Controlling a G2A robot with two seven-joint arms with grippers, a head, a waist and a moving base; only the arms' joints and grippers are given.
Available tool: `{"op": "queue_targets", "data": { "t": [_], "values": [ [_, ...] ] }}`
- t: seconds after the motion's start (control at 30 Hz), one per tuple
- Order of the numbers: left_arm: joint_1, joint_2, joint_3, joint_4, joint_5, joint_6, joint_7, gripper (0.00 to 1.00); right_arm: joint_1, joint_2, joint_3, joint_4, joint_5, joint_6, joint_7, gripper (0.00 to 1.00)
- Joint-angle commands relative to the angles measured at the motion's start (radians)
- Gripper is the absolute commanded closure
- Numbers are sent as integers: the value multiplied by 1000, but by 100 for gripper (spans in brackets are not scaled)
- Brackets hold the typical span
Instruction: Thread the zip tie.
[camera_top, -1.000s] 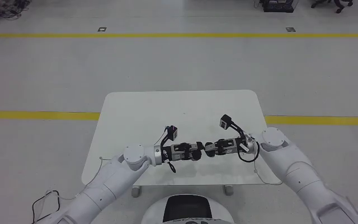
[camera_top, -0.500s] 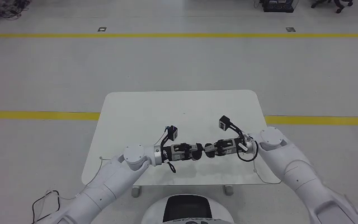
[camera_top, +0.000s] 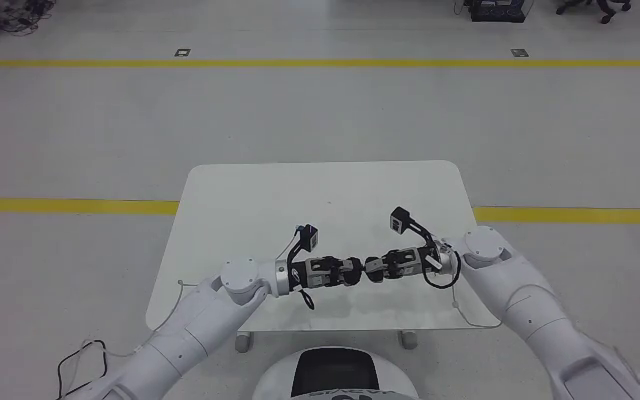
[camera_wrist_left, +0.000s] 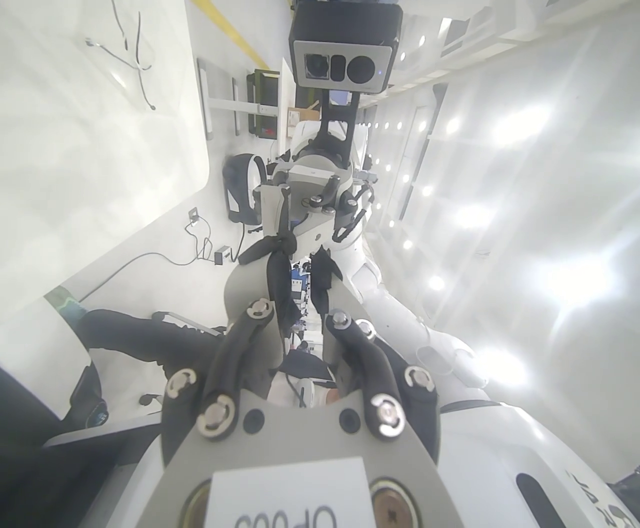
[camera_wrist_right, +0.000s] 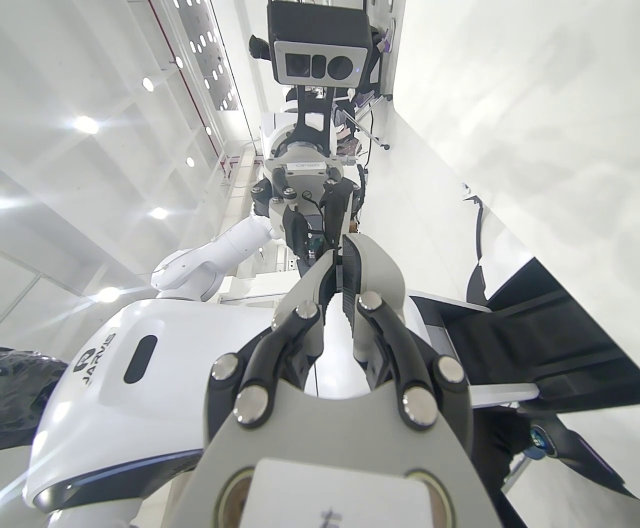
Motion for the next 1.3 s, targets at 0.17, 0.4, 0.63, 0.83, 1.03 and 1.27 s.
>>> {"op": "queue_targets", "data": {
  "t": [0.17, 0.4, 0.63, 0.83, 1.03, 1.27],
  "values": [
    [-2, -1, 4, 1, 1, 1, 2, 91, -6, 1, 11, -8, 2, -9, 7, 100],
    [-5, -2, 8, 5, 2, 2, 4, 91, -12, 1, 17, -16, 3, -12, 12, 100],
    [-10, -4, 11, 14, -1, 1, 4, 93, -13, 0, 19, -19, 0, -9, 14, 100],
    [-11, -4, 11, 17, -3, -1, 4, 93, -12, -1, 16, -16, -1, -6, 14, 100],
    [-11, -4, 11, 18, -4, -1, 3, 93, -10, -3, 14, -12, -1, -6, 14, 100],
    [-13, -5, 12, 20, -5, 1, -1, 94, -8, -4, 12, -5, 1, -6, 14, 100]
  ]
}}
